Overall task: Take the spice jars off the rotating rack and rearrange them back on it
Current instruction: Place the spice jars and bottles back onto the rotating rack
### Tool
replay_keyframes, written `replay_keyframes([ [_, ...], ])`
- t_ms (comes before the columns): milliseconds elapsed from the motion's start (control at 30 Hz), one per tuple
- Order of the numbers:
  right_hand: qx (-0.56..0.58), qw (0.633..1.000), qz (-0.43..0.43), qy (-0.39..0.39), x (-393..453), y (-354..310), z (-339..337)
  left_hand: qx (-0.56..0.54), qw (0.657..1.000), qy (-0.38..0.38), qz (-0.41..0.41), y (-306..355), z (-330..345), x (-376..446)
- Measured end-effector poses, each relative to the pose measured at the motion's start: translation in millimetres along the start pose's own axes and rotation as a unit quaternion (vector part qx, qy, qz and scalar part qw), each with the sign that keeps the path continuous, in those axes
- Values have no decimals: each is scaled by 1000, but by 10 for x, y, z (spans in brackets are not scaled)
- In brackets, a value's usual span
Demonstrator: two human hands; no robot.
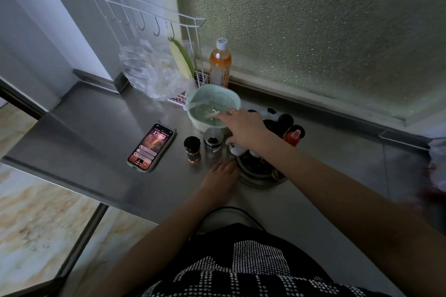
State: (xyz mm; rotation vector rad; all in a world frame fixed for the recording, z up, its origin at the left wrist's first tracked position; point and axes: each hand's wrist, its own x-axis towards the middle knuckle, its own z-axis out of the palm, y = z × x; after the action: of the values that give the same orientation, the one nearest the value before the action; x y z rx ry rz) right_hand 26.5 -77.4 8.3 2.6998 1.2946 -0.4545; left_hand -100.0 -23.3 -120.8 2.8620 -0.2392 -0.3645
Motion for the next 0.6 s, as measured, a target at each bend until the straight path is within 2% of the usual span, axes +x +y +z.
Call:
replay_keyframes([
  [133,-22,998,-60,-20,95,-171,76,-10,1000,-10,9,-33,78,-5],
  [267,14,999,-39,-22,120,-279,301,-18,1000,-14,16,-65,109,3],
  [367,44,998,-46,-23,53,-267,325,-32,999,12,22,-66,140,-6],
  [600,111,992,-30,47,-443,-47,-67,-40,999,21,25,-90,180,-1],
])
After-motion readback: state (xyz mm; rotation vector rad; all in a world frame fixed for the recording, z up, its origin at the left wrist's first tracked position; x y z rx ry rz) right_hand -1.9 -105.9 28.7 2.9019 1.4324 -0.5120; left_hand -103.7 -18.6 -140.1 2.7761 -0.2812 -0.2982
